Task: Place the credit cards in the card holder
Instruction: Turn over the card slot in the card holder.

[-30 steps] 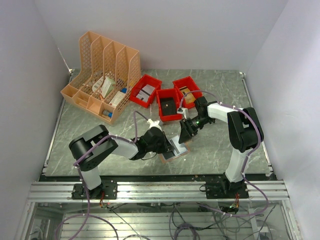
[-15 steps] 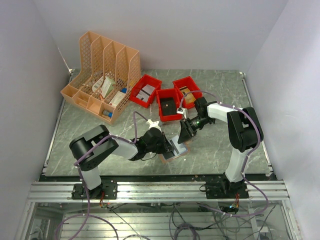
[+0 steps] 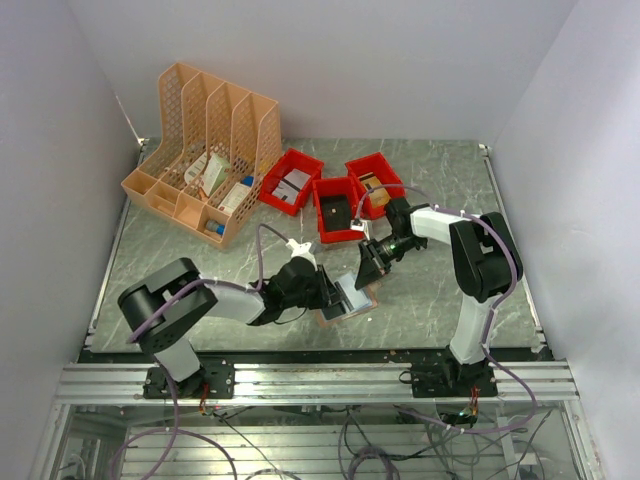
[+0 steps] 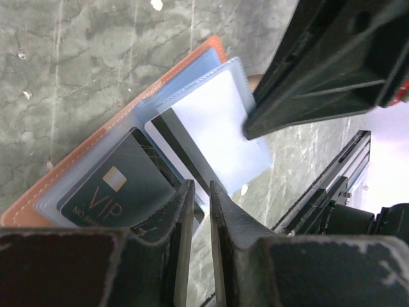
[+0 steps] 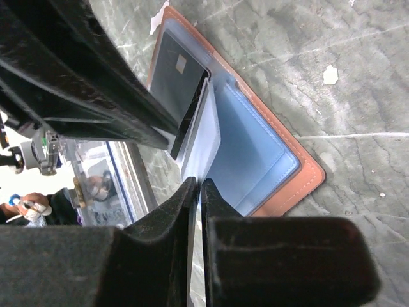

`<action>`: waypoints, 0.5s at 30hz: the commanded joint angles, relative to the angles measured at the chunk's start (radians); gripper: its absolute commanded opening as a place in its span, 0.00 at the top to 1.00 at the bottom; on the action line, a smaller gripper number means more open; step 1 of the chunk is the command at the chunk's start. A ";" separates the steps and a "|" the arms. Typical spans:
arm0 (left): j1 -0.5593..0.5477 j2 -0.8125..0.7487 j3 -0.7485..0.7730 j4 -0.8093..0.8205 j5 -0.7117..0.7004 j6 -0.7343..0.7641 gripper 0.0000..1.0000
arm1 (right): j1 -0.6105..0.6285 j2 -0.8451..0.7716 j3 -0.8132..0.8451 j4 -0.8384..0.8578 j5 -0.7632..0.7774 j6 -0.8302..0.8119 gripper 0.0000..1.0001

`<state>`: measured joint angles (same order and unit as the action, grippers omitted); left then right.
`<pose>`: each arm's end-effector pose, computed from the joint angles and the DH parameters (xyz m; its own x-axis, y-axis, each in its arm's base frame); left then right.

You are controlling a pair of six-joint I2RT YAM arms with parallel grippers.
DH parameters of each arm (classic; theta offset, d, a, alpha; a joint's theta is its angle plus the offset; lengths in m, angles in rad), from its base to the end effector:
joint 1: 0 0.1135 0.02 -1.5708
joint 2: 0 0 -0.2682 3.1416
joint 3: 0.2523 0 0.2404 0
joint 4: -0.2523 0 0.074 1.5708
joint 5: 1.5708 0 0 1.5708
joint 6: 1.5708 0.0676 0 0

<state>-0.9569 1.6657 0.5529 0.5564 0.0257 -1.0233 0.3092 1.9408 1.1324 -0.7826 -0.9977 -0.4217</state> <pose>0.1843 -0.2645 0.1235 -0.8668 -0.2517 -0.4304 0.1722 0.6591 -0.7321 0.2865 0.1512 0.1260 -0.8080 -0.4911 -0.3254 -0.5256 0.3515 0.7747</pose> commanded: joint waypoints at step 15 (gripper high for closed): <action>0.007 -0.297 -0.118 -0.178 -0.124 0.042 0.67 | -0.057 -0.044 0.025 0.018 0.043 0.012 1.00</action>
<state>-0.9554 1.3918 0.4522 0.4015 -0.0605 -0.9916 0.3000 1.9411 1.1355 -0.7723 -0.9863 -0.4065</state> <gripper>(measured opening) 0.326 0.007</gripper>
